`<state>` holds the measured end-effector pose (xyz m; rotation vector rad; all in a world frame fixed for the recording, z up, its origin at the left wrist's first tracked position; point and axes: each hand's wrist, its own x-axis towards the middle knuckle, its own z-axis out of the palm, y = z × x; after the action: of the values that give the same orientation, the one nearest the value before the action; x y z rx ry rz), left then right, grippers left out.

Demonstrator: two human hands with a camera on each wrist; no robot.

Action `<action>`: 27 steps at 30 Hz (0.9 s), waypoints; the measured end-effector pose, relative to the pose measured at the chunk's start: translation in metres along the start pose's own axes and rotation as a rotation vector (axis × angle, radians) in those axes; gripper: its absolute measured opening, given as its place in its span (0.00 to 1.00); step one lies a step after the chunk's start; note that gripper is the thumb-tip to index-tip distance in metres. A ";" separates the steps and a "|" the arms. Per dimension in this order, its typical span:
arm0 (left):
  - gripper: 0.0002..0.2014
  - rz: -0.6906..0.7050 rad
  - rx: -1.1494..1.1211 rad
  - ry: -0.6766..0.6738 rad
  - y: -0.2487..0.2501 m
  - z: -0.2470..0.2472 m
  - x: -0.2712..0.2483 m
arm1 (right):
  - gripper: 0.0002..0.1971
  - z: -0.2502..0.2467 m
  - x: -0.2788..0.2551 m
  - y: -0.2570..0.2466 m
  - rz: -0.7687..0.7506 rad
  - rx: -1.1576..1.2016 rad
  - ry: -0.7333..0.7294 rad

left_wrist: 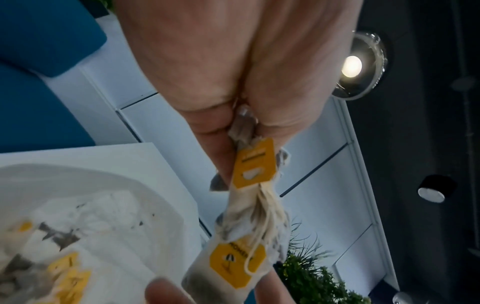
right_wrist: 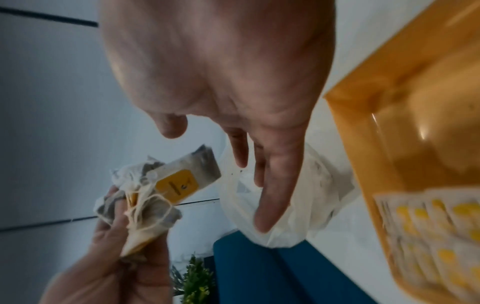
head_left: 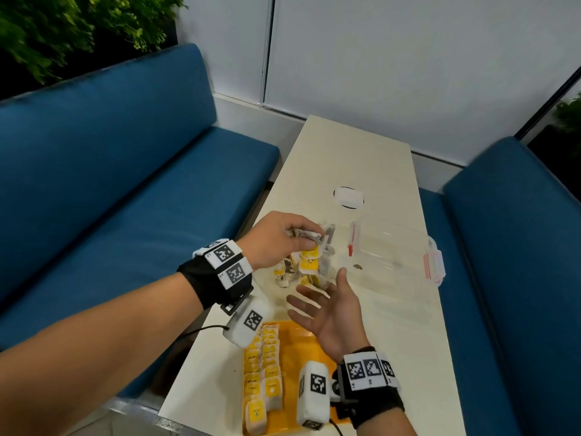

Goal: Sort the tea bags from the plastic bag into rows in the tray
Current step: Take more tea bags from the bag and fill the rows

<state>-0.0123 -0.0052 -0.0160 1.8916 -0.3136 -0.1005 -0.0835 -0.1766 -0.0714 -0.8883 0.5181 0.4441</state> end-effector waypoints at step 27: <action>0.15 -0.748 -0.953 0.089 -0.125 0.014 -0.129 | 0.17 0.048 0.031 0.060 0.207 -0.686 -0.015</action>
<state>-0.1187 0.0540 -0.1484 0.9672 0.4614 -0.5588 -0.0817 -0.0991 -0.1011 -1.4925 0.4477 0.8429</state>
